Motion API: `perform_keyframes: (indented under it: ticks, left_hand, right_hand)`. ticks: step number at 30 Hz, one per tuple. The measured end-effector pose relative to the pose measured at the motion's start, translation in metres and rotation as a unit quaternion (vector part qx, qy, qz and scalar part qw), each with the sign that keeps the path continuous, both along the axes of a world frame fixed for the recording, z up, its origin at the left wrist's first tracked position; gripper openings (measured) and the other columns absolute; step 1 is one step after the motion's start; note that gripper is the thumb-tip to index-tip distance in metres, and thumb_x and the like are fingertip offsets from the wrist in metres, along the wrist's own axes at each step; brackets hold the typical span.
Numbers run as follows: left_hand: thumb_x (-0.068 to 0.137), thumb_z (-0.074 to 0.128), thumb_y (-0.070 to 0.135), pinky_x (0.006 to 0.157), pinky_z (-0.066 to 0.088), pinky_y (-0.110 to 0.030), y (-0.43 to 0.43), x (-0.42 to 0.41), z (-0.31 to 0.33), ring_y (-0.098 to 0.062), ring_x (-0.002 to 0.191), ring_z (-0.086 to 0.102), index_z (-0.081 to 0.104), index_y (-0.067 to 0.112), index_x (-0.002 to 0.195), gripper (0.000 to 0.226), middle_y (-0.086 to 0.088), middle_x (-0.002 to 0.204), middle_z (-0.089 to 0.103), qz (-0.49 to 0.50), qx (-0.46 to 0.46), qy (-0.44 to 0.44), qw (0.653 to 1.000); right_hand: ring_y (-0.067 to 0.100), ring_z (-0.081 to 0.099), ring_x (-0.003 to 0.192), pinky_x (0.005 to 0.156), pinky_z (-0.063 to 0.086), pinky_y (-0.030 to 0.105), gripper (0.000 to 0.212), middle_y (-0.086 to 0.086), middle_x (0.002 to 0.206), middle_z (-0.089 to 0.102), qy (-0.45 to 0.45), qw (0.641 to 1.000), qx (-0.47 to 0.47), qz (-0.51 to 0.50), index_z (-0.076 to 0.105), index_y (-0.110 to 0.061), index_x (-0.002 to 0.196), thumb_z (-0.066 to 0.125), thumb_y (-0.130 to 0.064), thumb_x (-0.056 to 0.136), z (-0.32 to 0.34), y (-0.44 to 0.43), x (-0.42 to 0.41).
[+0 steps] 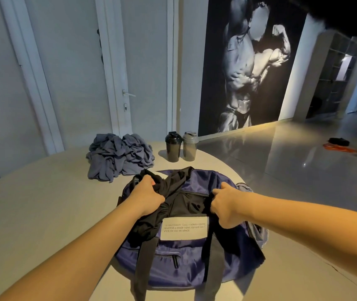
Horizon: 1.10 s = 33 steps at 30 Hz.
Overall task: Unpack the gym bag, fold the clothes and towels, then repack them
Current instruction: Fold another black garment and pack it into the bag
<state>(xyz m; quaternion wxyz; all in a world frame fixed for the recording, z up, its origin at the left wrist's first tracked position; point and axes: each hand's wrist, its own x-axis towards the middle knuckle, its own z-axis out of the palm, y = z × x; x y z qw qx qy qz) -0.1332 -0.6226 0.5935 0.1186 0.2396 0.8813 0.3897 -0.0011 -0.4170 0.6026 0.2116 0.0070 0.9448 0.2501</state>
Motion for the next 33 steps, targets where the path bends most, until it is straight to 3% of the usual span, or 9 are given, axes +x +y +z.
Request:
perform_keyframes:
  ticks: [3, 6, 13, 15, 18, 23, 26, 31, 33]
  left_hand:
    - [0.089, 0.065, 0.012, 0.057, 0.032, -0.028, -0.002, -0.003, -0.003, -0.014, 0.071, 0.042, 0.04, 0.015, 0.101, 0.027, 0.0, 0.088, 0.048, -0.003, -0.007, -0.001, 1.0]
    - [0.088, 0.064, 0.015, 0.06, 0.035, -0.029, -0.004, -0.006, -0.004, -0.016, 0.078, 0.048, 0.045, 0.013, 0.107, 0.026, -0.004, 0.099, 0.055, -0.002, -0.016, -0.01, 1.0]
    - [0.088, 0.064, 0.017, 0.063, 0.039, -0.03, -0.006, -0.012, -0.008, -0.019, 0.085, 0.05, 0.046, 0.016, 0.116, 0.034, -0.005, 0.104, 0.054, -0.015, -0.028, -0.03, 0.999]
    - [0.087, 0.065, 0.017, 0.064, 0.039, -0.03, -0.006, -0.013, -0.006, -0.02, 0.087, 0.051, 0.046, 0.016, 0.114, 0.032, -0.005, 0.106, 0.054, -0.008, -0.016, -0.035, 0.999]
    - [0.087, 0.067, 0.011, 0.06, 0.038, -0.027, -0.003, -0.014, 0.005, -0.016, 0.079, 0.05, 0.05, 0.012, 0.105, 0.025, -0.004, 0.097, 0.055, -0.005, 0.023, -0.057, 0.998]
    - [0.083, 0.062, -0.005, 0.057, 0.03, -0.026, 0.033, -0.019, 0.013, -0.019, 0.057, 0.041, 0.04, 0.014, 0.073, 0.031, -0.007, 0.067, 0.04, 0.024, 0.171, -0.194, 0.966]
    - [0.084, 0.064, -0.004, 0.061, 0.042, -0.029, 0.068, -0.01, 0.007, -0.023, 0.066, 0.057, 0.057, 0.002, 0.085, 0.009, -0.012, 0.073, 0.057, 0.061, 0.263, -0.243, 0.932]
    - [0.082, 0.067, 0.006, 0.088, 0.059, -0.045, 0.123, 0.012, -0.011, -0.033, 0.095, 0.067, 0.056, 0.005, 0.122, 0.042, -0.015, 0.108, 0.068, 0.119, 0.347, -0.277, 0.888]
    - [0.085, 0.068, 0.005, 0.091, 0.056, -0.045, 0.134, 0.011, -0.021, -0.033, 0.1, 0.063, 0.05, 0.01, 0.125, 0.044, -0.014, 0.117, 0.062, 0.167, 0.336, -0.263, 0.889]
  right_hand:
    - [0.03, 0.036, 0.135, 0.108, 0.026, 0.044, 0.051, 0.011, 0.144, 0.051, 0.004, 0.998, 0.062, 0.002, 0.057, -0.013, 0.137, 0.05, -0.041, 0.094, 0.003, -0.008, -0.004]
    - [0.03, 0.045, 0.115, 0.096, 0.032, 0.041, 0.056, 0.013, 0.137, 0.055, 0.03, 0.996, 0.076, -0.032, 0.052, -0.012, 0.14, 0.052, -0.041, 0.092, 0.011, -0.014, -0.007]
    - [0.032, 0.057, 0.093, 0.082, 0.043, 0.039, 0.107, 0.014, 0.107, 0.058, 0.152, 0.983, 0.02, -0.102, -0.016, -0.01, 0.158, 0.061, -0.034, 0.087, 0.024, -0.024, -0.023]
    - [0.036, 0.06, 0.104, 0.091, 0.051, 0.042, 0.113, 0.021, 0.129, 0.056, 0.187, 0.977, -0.013, -0.106, -0.018, -0.015, 0.158, 0.065, -0.035, 0.085, 0.023, -0.016, -0.026]
    - [0.031, 0.061, 0.095, 0.088, 0.054, 0.041, 0.115, 0.017, 0.119, 0.062, 0.246, 0.965, -0.058, -0.075, -0.017, -0.015, 0.158, 0.069, -0.031, 0.082, 0.02, -0.008, -0.023]
    - [0.028, 0.059, 0.106, 0.095, 0.034, 0.041, 0.118, 0.007, 0.116, 0.063, 0.294, 0.946, -0.128, -0.055, -0.02, -0.019, 0.156, 0.072, -0.026, 0.083, 0.016, 0.002, -0.008]
    - [0.025, 0.058, 0.113, 0.089, 0.027, 0.035, 0.117, 0.004, 0.125, 0.062, 0.32, 0.929, -0.18, -0.036, -0.018, -0.023, 0.156, 0.073, -0.024, 0.083, 0.013, 0.006, -0.004]
    - [0.034, 0.046, 0.133, 0.105, 0.026, 0.043, 0.118, 0.003, 0.153, 0.045, 0.291, 0.924, -0.236, -0.068, -0.029, -0.036, 0.152, 0.07, -0.04, 0.087, 0.012, 0.014, -0.004]
    - [0.032, 0.052, 0.116, 0.107, 0.026, 0.044, 0.119, 0.003, 0.135, 0.057, 0.278, 0.927, -0.241, -0.077, -0.027, -0.036, 0.152, 0.071, -0.034, 0.085, 0.012, 0.015, -0.002]
